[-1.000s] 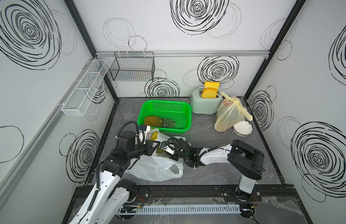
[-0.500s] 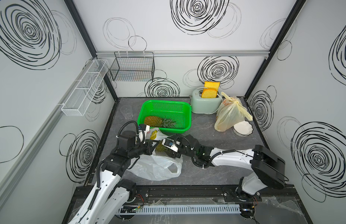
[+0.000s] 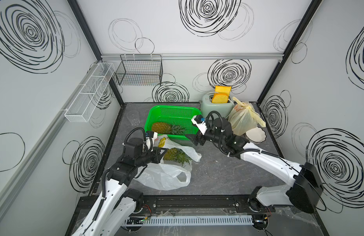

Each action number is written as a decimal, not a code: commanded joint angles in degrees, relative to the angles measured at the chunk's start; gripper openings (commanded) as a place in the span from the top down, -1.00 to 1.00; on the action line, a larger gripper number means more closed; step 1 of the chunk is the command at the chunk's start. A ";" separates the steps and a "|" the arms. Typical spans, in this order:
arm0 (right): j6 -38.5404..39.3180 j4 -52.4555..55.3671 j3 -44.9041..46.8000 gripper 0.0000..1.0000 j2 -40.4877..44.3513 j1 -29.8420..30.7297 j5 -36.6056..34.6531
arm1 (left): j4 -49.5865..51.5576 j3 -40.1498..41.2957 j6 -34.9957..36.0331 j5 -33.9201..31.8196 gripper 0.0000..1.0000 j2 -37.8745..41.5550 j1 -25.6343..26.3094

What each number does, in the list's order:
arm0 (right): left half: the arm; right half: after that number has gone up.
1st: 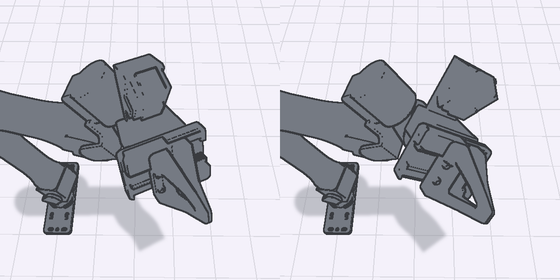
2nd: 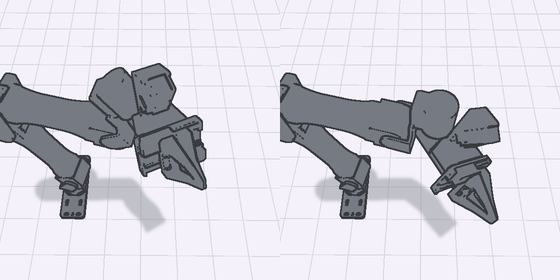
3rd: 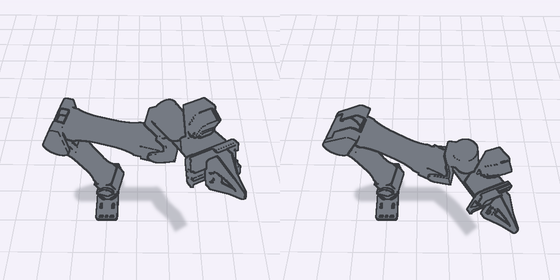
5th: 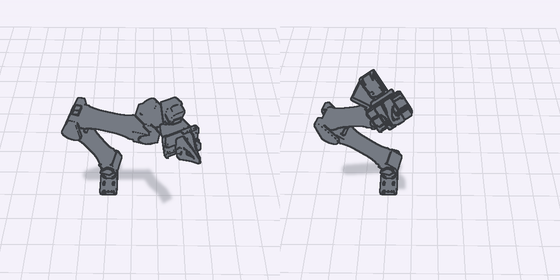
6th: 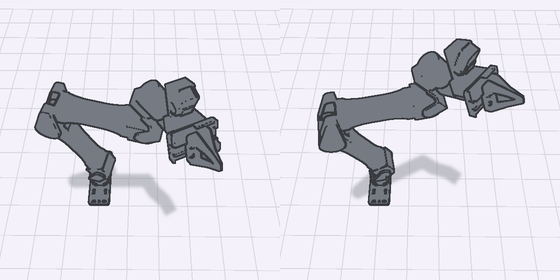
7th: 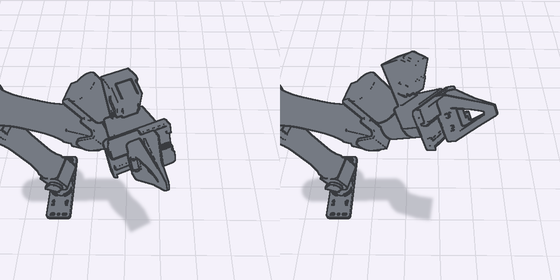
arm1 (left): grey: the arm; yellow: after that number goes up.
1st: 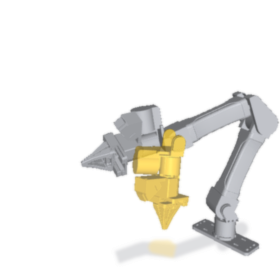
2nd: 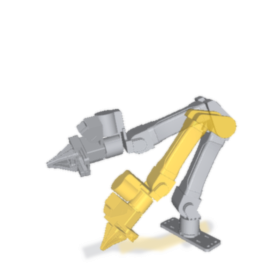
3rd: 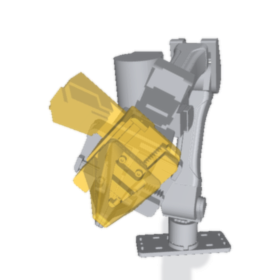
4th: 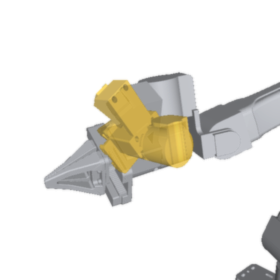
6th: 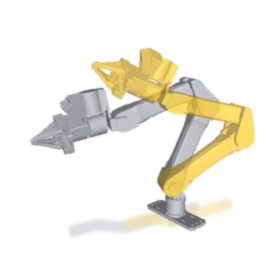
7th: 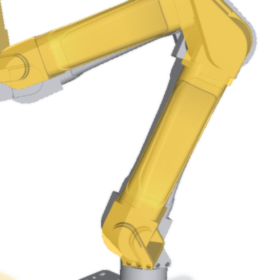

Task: Place the pineapple into a plastic bag & tie a knot
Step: Place the pineapple in the plastic bag, then pick up the pineapple from the basket.

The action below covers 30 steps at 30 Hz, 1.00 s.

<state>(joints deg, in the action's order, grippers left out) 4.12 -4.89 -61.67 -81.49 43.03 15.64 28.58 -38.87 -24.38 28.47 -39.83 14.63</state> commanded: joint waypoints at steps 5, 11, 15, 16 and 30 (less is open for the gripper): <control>8.68 11.04 -13.06 -0.73 -17.19 -7.18 11.78 | -1.82 0.97 0.48 0.45 1.00 -0.44 0.22; 14.88 10.42 -23.15 -0.94 -31.22 -9.07 18.27 | -1.86 1.24 0.40 0.63 1.00 -0.68 -0.06; 14.44 10.82 -30.24 -0.98 -39.48 -9.02 22.26 | -1.26 0.91 0.56 0.54 1.00 -1.08 -0.35; 13.84 10.58 -32.04 -0.98 -41.33 -8.85 22.75 | -1.16 0.88 0.49 0.51 1.00 -1.12 -0.31; 19.27 25.74 -56.47 -0.98 -59.96 -7.01 20.69 | -0.37 0.20 0.56 1.20 1.00 -2.59 -1.01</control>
<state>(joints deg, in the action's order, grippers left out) 19.84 13.76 -114.69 -139.37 35.53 36.53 29.15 -38.15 -24.38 28.75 -42.09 14.15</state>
